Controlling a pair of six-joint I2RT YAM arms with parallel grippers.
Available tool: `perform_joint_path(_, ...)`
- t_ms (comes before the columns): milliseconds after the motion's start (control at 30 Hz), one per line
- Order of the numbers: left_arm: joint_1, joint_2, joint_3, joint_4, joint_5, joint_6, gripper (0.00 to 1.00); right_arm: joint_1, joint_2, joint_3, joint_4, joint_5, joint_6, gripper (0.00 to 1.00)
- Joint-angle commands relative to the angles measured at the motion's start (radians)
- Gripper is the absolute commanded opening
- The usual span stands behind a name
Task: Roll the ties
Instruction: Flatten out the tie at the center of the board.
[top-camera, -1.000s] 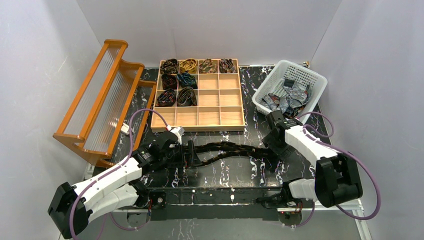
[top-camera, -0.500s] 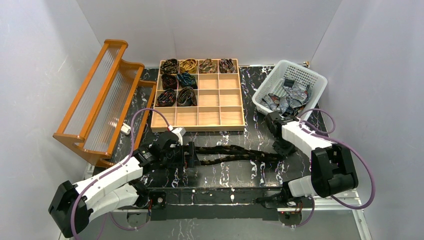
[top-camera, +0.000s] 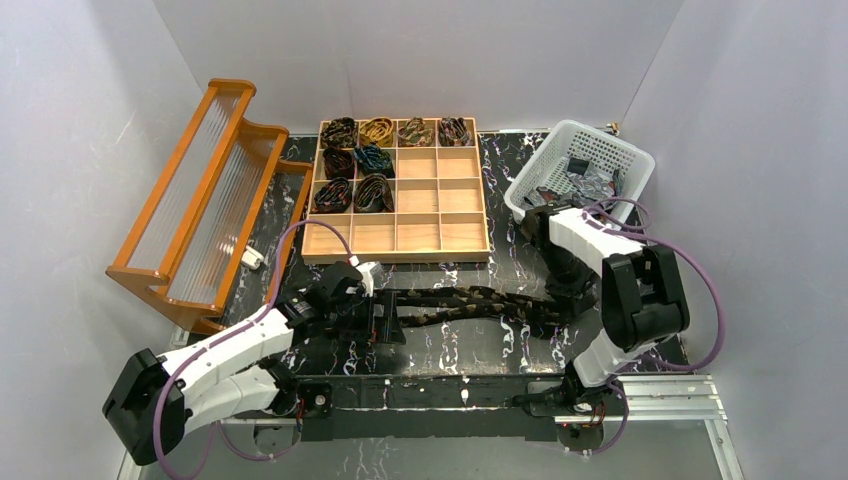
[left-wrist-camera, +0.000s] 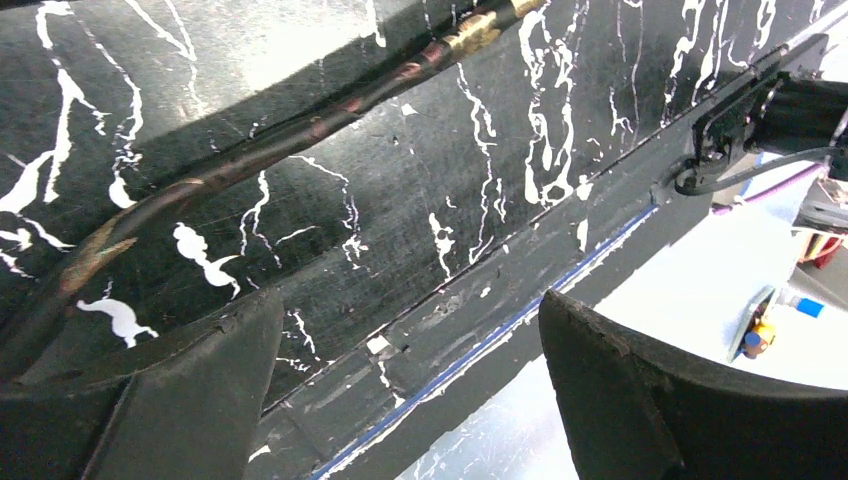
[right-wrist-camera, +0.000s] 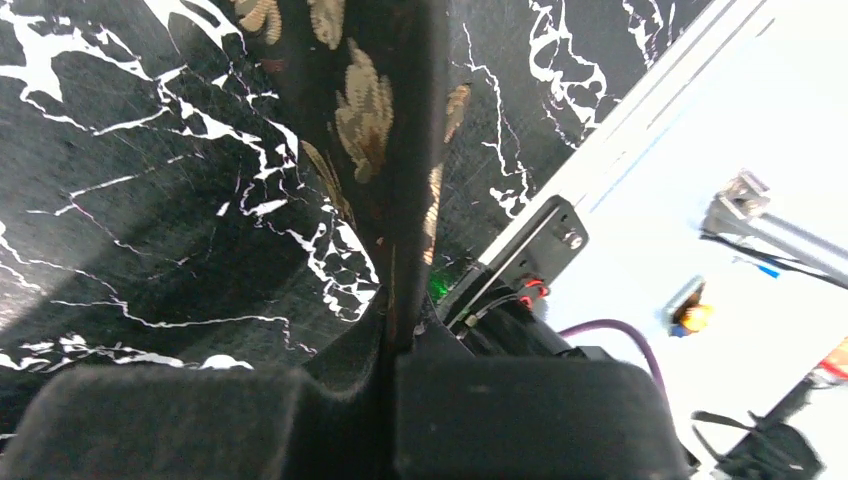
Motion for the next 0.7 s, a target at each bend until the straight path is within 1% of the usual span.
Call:
perform_joint_path(0,-0.002,0.006,-0.001,0.028,0.08,0.022,0.96,0.0,0.069,0.08,-0.092,-0.028,-0.096,0.01)
perform_joint_path(67,-0.002,0.001,0.0,0.035,0.092,0.027,0.96,0.004,0.141,0.113,-0.091,-0.05,-0.091,0.01)
perform_joint_path(167,-0.003,0.002,0.002,0.033,0.099,0.028,0.96,0.023,0.276,0.169,-0.092,-0.027,-0.087,0.01)
perform_joint_path(267,-0.002,-0.005,0.005,0.022,0.09,0.025,0.96,0.06,0.382,0.259,-0.091,0.014,-0.089,0.08)
perform_joint_path(333,0.0,-0.017,0.008,0.014,0.074,0.021,0.96,0.084,0.42,0.306,-0.079,0.023,-0.088,0.12)
perform_joint_path(433,0.0,-0.025,0.015,0.003,0.054,0.024,0.96,0.117,0.482,0.362,-0.061,0.059,-0.165,0.16)
perform_joint_path(467,0.0,-0.025,0.015,0.002,0.051,0.023,0.96,0.126,0.506,0.38,-0.069,0.073,-0.171,0.24)
perform_joint_path(500,0.0,-0.023,0.013,0.001,0.051,0.02,0.96,0.137,0.528,0.393,-0.084,0.083,-0.173,0.26)
perform_joint_path(533,0.0,-0.021,0.014,-0.001,0.049,0.018,0.96,0.148,0.54,0.395,-0.091,0.087,-0.177,0.27)
perform_joint_path(567,0.0,-0.019,0.013,-0.002,0.049,0.016,0.96,0.157,0.542,0.388,-0.091,0.089,-0.174,0.31)
perform_joint_path(600,-0.001,-0.019,0.013,-0.002,0.048,0.014,0.96,0.161,0.533,0.372,-0.083,0.087,-0.173,0.33)
perform_joint_path(667,0.0,-0.022,0.012,-0.005,0.042,0.009,0.96,0.161,0.501,0.337,-0.075,0.085,-0.165,0.33)
